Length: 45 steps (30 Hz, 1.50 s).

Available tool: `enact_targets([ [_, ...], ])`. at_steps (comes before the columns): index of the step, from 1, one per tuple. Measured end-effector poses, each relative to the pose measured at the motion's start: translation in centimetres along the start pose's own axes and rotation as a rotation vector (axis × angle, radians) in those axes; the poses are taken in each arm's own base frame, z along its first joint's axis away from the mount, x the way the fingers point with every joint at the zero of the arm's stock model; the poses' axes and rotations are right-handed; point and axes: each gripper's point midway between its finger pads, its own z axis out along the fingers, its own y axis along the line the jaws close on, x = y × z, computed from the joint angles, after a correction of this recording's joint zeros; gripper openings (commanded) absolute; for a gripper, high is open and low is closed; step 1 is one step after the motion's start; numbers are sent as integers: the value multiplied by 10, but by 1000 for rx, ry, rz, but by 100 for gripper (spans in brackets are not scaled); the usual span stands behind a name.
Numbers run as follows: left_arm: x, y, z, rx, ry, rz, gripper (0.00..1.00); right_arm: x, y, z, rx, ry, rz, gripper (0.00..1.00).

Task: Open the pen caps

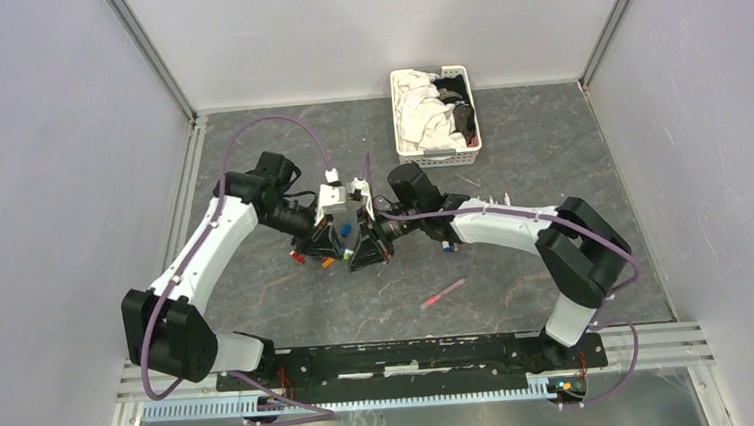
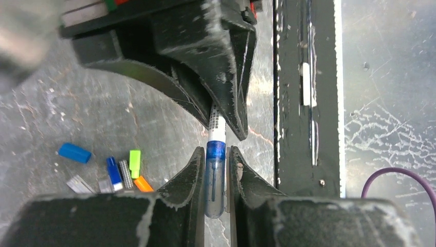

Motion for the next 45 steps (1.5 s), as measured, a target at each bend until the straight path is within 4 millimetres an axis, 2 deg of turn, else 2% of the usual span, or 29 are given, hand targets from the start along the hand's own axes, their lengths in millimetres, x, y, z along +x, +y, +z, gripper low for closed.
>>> enact_targets([
  [3,-11,10,-14,4,-65,34,2,-13,-4,-11,105,-35,-102,0],
  [5,-29,16,-29,12,-182,33,2,-35,-6,-25,211,-121,-214,0],
  [7,-43,12,-36,35,-284,35,2,-50,1,-38,258,-195,-289,0],
  [10,-44,4,-30,67,-291,46,2,-46,7,-42,256,-211,-309,0],
  [15,-34,2,-15,83,-256,85,2,-30,5,-43,244,-166,-299,0],
  [18,-33,4,-14,72,-244,113,2,-31,4,-45,246,-151,-312,1],
  [20,-34,4,-14,65,-237,127,2,-31,4,-45,243,-151,-317,24],
  [22,-32,3,-14,60,-225,136,2,-31,7,-44,227,-150,-313,38],
  [24,-17,5,-19,23,-143,116,2,-11,5,-51,217,-103,-226,45],
  [26,-5,7,-23,-12,-75,103,2,10,-2,-58,215,-55,-116,48],
  [29,-3,0,-15,-3,-10,126,2,25,-6,-54,183,-2,-6,51],
  [36,-8,-4,-8,-7,12,148,2,8,16,-36,44,-6,25,54],
  [45,-10,-6,-1,5,19,157,2,2,16,-19,-48,-44,121,52],
])
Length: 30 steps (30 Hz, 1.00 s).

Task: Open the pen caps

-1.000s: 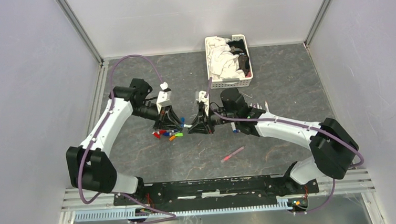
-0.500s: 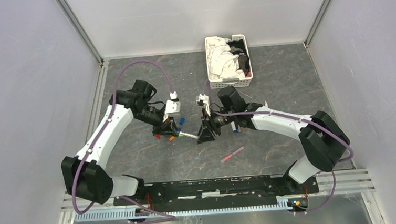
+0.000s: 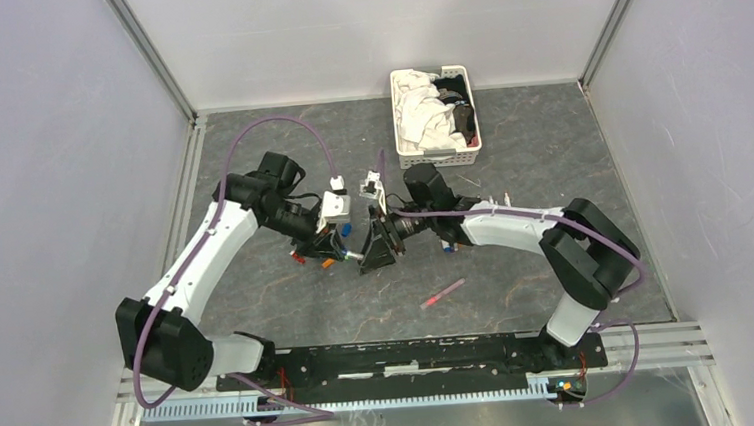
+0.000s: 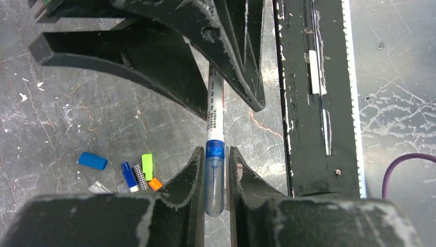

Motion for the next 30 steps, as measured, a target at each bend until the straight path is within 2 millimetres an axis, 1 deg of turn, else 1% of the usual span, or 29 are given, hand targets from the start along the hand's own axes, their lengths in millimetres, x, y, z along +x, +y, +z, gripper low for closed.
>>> enact_targets([
  [4,-1,-3,3,12,2,8,2,-3,3,5,-35,-8,24,50],
  [7,-1,-5,5,23,4,11,2,-9,6,9,-57,-15,28,43],
  [13,-1,-7,8,33,5,15,2,-16,11,14,-91,-20,35,21],
  [16,-1,-8,8,37,5,13,2,-15,11,15,-104,-14,45,4],
  [17,-1,-9,8,41,5,9,2,-14,12,15,-112,-11,45,0],
  [23,-1,-11,9,49,3,2,2,-14,13,16,-138,-6,64,0],
  [26,5,-5,5,27,20,-1,2,-13,4,14,-94,11,39,0],
  [28,10,6,-6,11,-22,-10,2,-16,-6,10,1,-9,-35,0],
  [29,7,13,-14,3,-79,-34,2,-28,-11,5,89,-70,-124,0],
  [30,14,23,-32,-32,-72,-98,2,-22,-7,-6,127,-85,-136,0],
])
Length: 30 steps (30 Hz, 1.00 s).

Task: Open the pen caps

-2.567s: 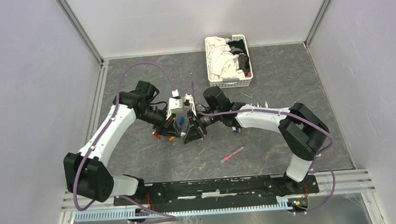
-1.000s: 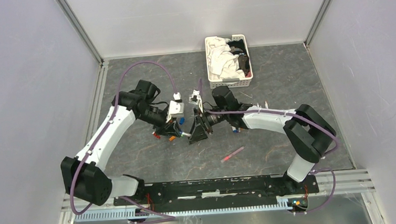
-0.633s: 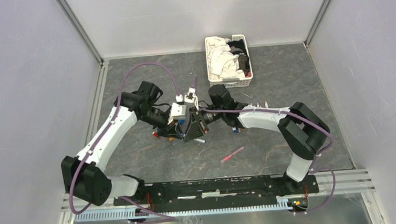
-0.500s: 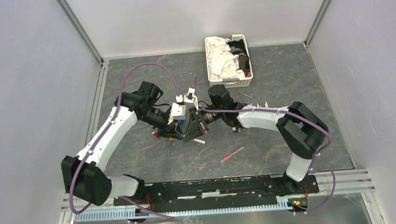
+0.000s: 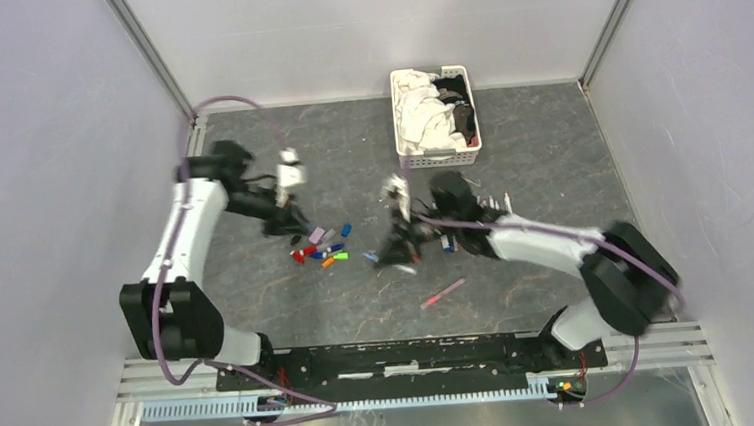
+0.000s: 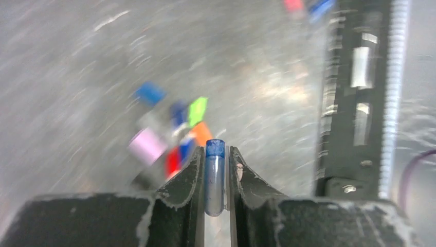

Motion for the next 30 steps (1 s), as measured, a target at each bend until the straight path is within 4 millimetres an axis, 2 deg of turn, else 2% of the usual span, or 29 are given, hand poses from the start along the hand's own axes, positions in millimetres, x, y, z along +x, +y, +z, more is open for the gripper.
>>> enact_targets([
  [1,9,18,-20,-80,18,-20,2,13,6,-16,7,-4,11,0],
  [2,19,37,-43,-170,41,-30,2,40,10,-33,23,18,69,0],
  [3,28,47,-57,-226,71,-35,2,68,9,-45,49,59,141,0],
  [4,29,44,-55,-224,90,-24,2,83,8,-48,59,96,187,0],
  [6,15,20,-20,-117,128,75,2,108,4,-43,64,177,265,0],
  [8,0,-12,12,4,135,147,2,118,7,-41,59,221,297,0],
  [9,-5,-27,22,52,136,171,2,116,9,-41,51,227,295,0],
  [11,-9,-36,27,73,133,178,2,108,11,-38,34,221,269,0],
  [14,-6,-37,30,58,130,153,3,93,9,-36,35,206,225,0],
  [15,-4,-35,32,53,130,141,6,90,5,-36,47,201,217,0],
  [17,3,-29,38,41,134,107,9,85,-9,-40,107,188,214,0],
  [19,12,-18,48,20,136,64,19,83,-33,-50,212,167,231,0],
  [21,24,-5,57,-10,147,24,25,80,-67,-69,380,134,260,0],
  [22,31,3,63,-30,157,6,27,78,-87,-83,492,109,271,0],
  [24,43,18,72,-62,174,-32,29,70,-111,-106,651,63,273,0],
  [27,58,39,84,-101,201,-81,31,56,-129,-129,809,7,248,0],
  [30,72,62,97,-139,220,-123,31,52,-142,-136,895,-19,240,0],
])
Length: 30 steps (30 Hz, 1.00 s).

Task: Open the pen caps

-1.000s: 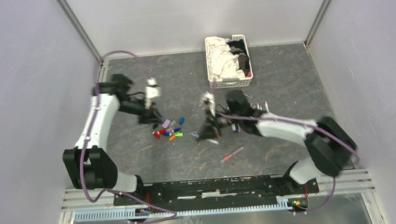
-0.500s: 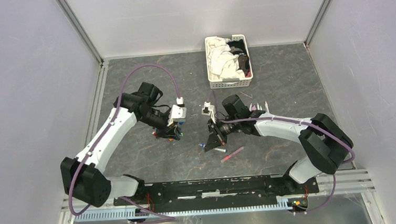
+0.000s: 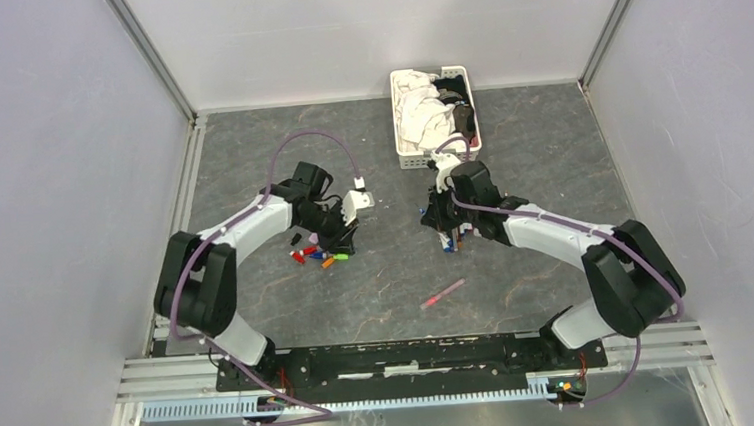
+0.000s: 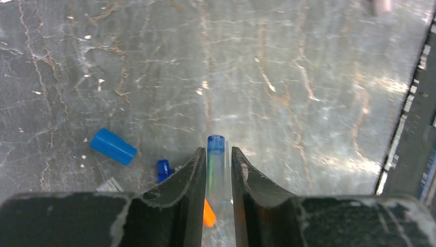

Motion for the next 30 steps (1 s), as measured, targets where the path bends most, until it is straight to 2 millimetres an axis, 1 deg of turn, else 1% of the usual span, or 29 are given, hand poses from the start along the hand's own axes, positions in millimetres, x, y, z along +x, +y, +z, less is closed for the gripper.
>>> enact_targets([
  [2,6,11,10,-21,15,-25,33,2,-8,6,39,0,9,0],
  [7,15,27,23,-56,42,-61,49,11,-23,22,105,15,38,0],
  [9,18,30,26,-65,51,-78,54,13,-26,28,121,21,46,0],
  [11,18,31,26,-73,56,-85,56,13,-28,36,137,25,49,0],
  [16,13,30,23,-74,48,-99,71,12,-31,50,175,21,38,0],
  [17,10,29,21,-73,46,-101,77,12,-32,52,185,19,37,0],
  [19,3,27,13,-73,36,-99,98,13,-34,55,204,17,33,0],
  [21,-10,24,1,-73,11,-99,100,16,-38,57,226,18,30,2],
  [23,-27,23,-15,-76,-22,-94,100,19,-43,59,251,22,26,4],
  [24,-33,23,-22,-84,-34,-93,100,19,-47,60,270,20,24,6],
  [27,-51,30,-46,-128,-72,-98,100,18,-50,60,290,12,20,22],
  [29,-57,36,-61,-160,-85,-124,100,17,-52,60,305,8,18,29],
  [30,-58,39,-67,-177,-88,-141,100,17,-54,59,312,6,14,35],
])
